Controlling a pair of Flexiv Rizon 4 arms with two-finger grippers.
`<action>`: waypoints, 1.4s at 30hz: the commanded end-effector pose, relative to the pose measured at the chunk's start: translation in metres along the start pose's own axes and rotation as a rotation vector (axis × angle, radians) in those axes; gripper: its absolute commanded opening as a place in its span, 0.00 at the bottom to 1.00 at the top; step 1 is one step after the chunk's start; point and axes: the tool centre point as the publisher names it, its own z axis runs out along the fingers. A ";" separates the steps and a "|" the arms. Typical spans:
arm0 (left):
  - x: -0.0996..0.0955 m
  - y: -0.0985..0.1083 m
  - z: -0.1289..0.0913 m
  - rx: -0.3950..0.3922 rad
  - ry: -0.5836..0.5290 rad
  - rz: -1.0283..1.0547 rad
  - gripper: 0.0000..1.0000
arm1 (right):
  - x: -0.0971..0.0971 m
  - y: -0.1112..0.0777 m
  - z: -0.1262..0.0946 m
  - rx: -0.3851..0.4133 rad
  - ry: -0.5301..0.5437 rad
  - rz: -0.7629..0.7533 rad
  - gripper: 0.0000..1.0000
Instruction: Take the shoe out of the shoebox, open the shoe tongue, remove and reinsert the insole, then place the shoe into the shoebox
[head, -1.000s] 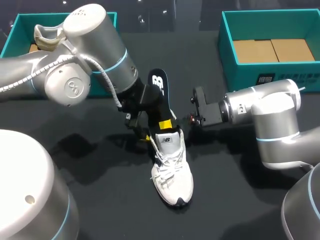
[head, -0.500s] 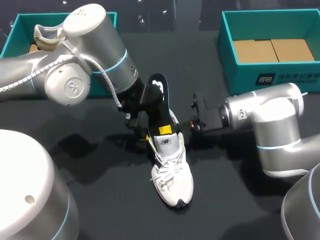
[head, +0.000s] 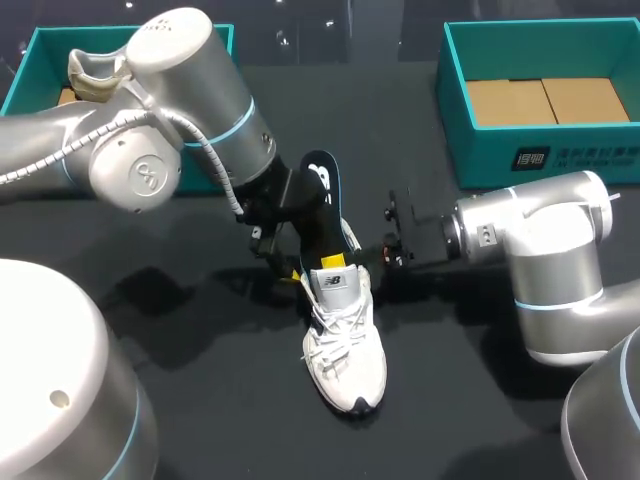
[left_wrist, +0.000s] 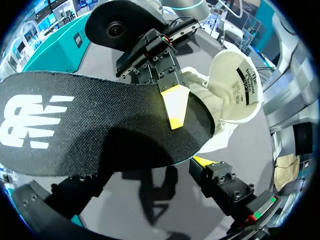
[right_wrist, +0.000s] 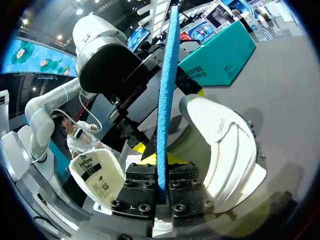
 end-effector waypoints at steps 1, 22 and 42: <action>0.000 -0.001 0.001 -0.002 0.000 0.000 1.00 | 0.001 0.000 -0.001 0.001 -0.002 -0.002 0.08; 0.000 -0.001 0.001 -0.002 0.000 0.000 1.00 | 0.003 0.036 -0.005 0.048 -0.002 -0.087 0.36; 0.000 -0.001 0.001 -0.002 0.000 0.000 1.00 | -0.006 0.040 -0.005 0.075 -0.001 -0.085 0.00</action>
